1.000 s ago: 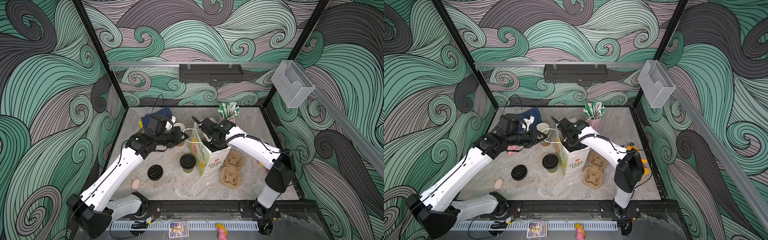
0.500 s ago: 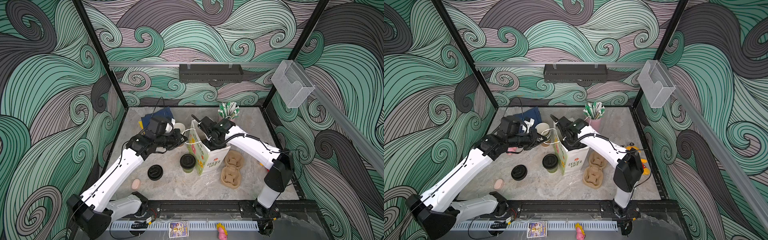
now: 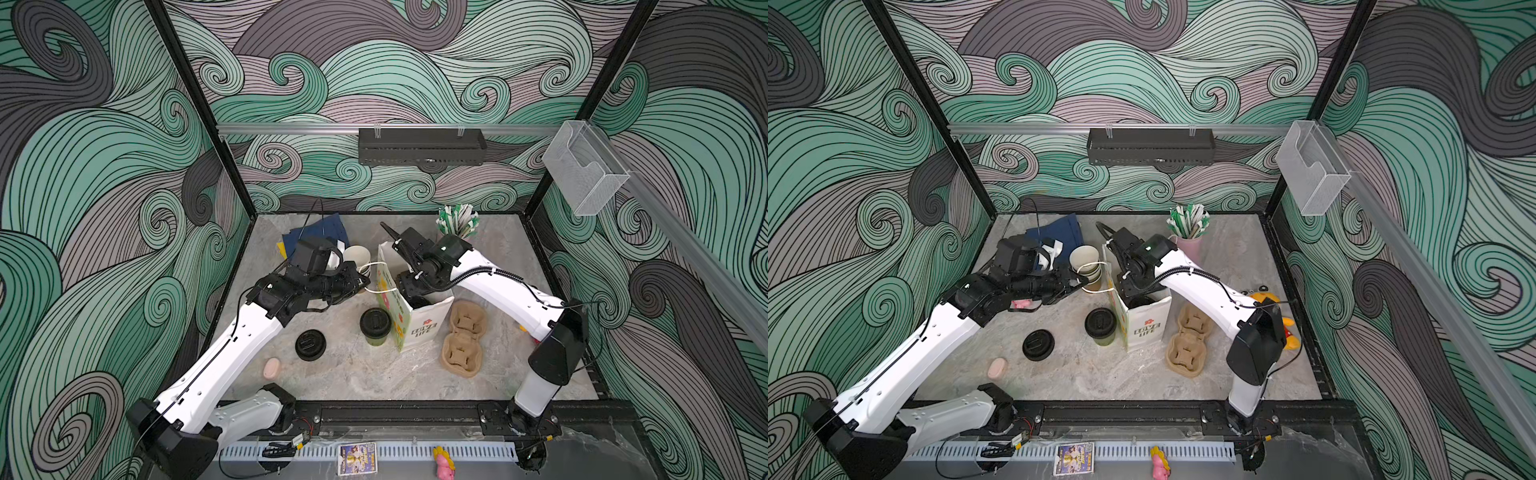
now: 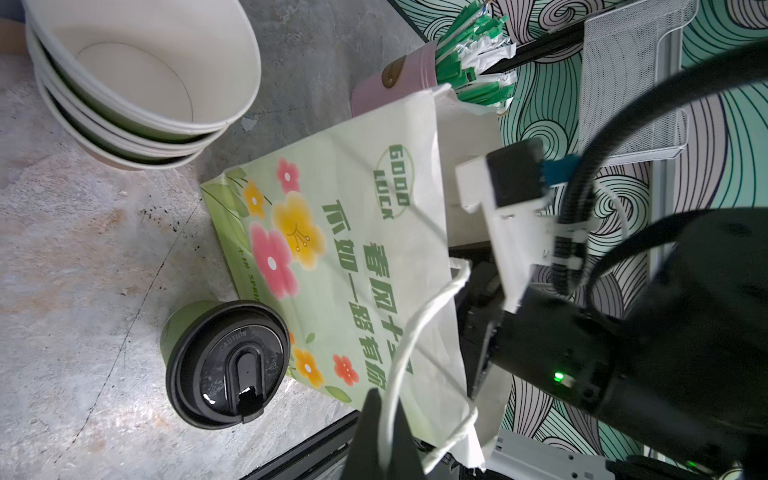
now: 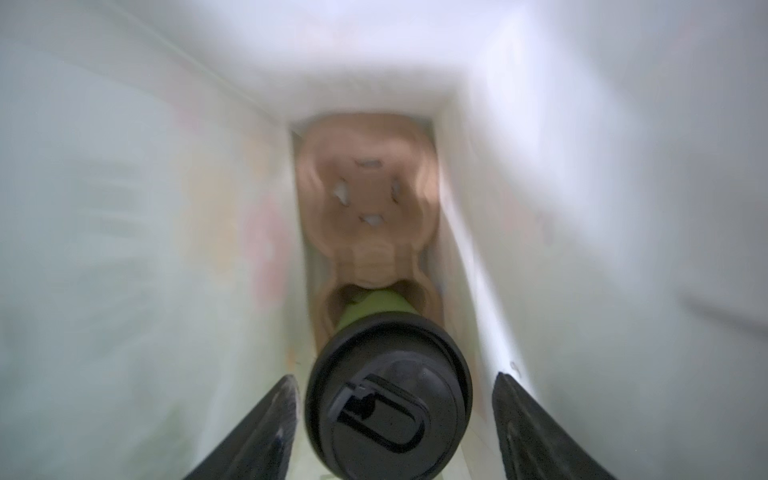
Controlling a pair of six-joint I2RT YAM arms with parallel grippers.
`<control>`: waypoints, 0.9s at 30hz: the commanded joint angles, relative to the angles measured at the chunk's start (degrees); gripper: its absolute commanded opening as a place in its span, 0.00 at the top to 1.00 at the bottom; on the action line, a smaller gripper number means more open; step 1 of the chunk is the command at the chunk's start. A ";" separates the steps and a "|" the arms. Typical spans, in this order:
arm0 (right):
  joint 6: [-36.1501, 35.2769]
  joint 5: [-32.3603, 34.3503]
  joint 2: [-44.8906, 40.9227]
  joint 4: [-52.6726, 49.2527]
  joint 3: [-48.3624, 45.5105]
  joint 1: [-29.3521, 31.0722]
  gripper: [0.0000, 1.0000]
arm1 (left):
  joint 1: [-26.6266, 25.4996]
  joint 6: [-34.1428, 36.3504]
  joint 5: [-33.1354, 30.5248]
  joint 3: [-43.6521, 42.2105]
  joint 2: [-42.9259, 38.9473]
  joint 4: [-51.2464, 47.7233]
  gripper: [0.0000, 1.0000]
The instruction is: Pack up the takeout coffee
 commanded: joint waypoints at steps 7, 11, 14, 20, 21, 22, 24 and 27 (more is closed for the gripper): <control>-6.46 -10.31 -12.48 8.41 2.18 2.61 0.22 | 0.36 0.13 -1.05 -0.28 -0.93 -1.29 0.93; -5.25 -14.48 -19.77 7.91 1.02 3.28 0.23 | 0.44 1.10 -2.95 0.55 -2.41 -1.11 0.69; -1.48 -15.77 -24.93 4.38 -0.14 3.25 0.23 | 0.38 4.14 -6.09 3.33 -3.75 -3.27 0.52; 7.72 -9.30 -37.04 -3.25 -9.79 3.29 0.26 | 0.43 19.30 -13.88 15.93 -1.14 -10.07 0.35; 10.46 -6.77 -39.31 -3.31 -12.35 3.25 0.30 | 0.40 22.81 -13.51 18.49 0.91 -9.79 0.34; 12.92 -4.55 -41.17 -3.10 -14.24 3.25 0.32 | 0.44 26.02 -12.06 20.98 3.20 -9.41 0.33; 17.28 -0.60 -45.06 -2.40 -18.23 3.25 0.33 | 0.19 34.33 -8.23 29.26 10.47 -12.10 0.33; 20.41 1.48 -46.74 -2.97 -20.92 3.25 0.34 | -0.18 47.19 -6.69 42.26 22.37 -21.38 0.33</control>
